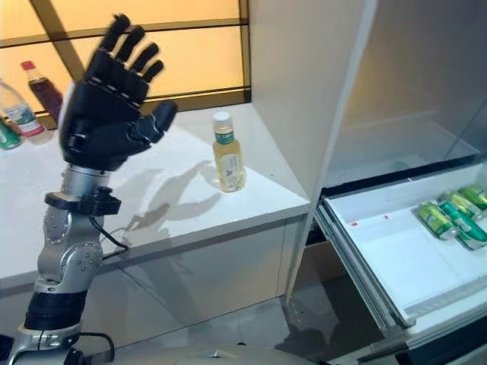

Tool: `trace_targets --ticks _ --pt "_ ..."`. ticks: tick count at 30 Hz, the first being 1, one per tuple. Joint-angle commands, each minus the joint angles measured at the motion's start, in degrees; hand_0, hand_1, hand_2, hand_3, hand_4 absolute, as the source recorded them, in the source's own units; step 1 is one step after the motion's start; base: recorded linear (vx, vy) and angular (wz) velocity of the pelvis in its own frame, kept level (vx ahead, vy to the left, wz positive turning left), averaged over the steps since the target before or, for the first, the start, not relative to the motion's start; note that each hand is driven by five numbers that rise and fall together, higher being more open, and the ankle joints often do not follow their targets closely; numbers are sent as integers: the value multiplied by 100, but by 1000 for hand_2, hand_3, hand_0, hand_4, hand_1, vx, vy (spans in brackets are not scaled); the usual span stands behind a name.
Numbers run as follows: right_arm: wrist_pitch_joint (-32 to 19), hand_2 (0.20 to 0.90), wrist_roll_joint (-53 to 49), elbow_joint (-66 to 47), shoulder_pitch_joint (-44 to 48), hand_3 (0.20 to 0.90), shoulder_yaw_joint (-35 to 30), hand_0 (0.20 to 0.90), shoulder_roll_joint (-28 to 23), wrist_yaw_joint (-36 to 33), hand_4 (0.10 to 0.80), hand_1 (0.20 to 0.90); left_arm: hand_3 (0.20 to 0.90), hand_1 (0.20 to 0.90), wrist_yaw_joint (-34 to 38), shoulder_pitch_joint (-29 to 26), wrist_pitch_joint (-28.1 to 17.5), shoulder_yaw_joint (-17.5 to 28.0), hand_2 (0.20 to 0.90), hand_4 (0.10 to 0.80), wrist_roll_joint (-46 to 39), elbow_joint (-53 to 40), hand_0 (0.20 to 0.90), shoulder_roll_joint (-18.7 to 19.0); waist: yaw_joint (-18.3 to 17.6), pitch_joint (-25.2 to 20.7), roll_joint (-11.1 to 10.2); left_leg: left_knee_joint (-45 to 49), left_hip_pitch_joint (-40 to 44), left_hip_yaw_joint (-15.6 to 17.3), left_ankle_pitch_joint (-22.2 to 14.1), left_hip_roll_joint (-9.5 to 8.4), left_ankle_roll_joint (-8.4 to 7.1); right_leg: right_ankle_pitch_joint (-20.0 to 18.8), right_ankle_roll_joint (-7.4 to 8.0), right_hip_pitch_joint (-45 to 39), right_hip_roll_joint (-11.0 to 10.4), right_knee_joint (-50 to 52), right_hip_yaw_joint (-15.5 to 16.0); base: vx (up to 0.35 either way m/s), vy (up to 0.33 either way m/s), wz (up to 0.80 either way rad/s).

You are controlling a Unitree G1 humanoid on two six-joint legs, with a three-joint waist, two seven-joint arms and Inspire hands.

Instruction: Put drinks into fridge and close the fridge

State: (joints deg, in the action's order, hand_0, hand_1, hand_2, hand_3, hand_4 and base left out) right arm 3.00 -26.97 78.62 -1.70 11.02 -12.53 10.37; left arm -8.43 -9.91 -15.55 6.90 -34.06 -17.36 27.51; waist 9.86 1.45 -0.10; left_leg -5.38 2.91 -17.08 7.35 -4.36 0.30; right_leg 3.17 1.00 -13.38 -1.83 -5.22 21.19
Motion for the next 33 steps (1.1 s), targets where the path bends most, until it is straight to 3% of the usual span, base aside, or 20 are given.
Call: trace_targets --ticks 1,9,22,33 --pt "1 900 -125 -27 379 900 170 900 406 22 800 900 900 900 583 -767 -579 -162 900 800 1229 -98 900 208 -12 -147 87 38 265 495 -620 -21 163 183 -109 478 -72 769 -424 0 0 0" --pt "15 900 161 -74 241 900 188 900 349 5 800 900 900 900 1667 -1005 -552 -585 900 800 2447 366 900 444 -283 -82 86 38 340 759 -681 21 190 127 -62 509 -61 758 -663 21 14 -8" --pt "223 900 286 -313 248 900 186 900 288 20 800 900 900 900 2439 -1093 -276 -864 900 800 2503 1156 900 134 -583 -29 85 38 448 1013 -767 32 240 67 -44 559 -28 765 -1041 23 16 -13" --pt "336 900 447 -415 234 900 143 900 277 1 800 900 900 900 2379 -1025 -38 -951 900 800 2282 1629 900 31 -674 -22 108 38 496 1079 -798 8 284 62 -25 594 -13 810 -1201 11 13 -8"
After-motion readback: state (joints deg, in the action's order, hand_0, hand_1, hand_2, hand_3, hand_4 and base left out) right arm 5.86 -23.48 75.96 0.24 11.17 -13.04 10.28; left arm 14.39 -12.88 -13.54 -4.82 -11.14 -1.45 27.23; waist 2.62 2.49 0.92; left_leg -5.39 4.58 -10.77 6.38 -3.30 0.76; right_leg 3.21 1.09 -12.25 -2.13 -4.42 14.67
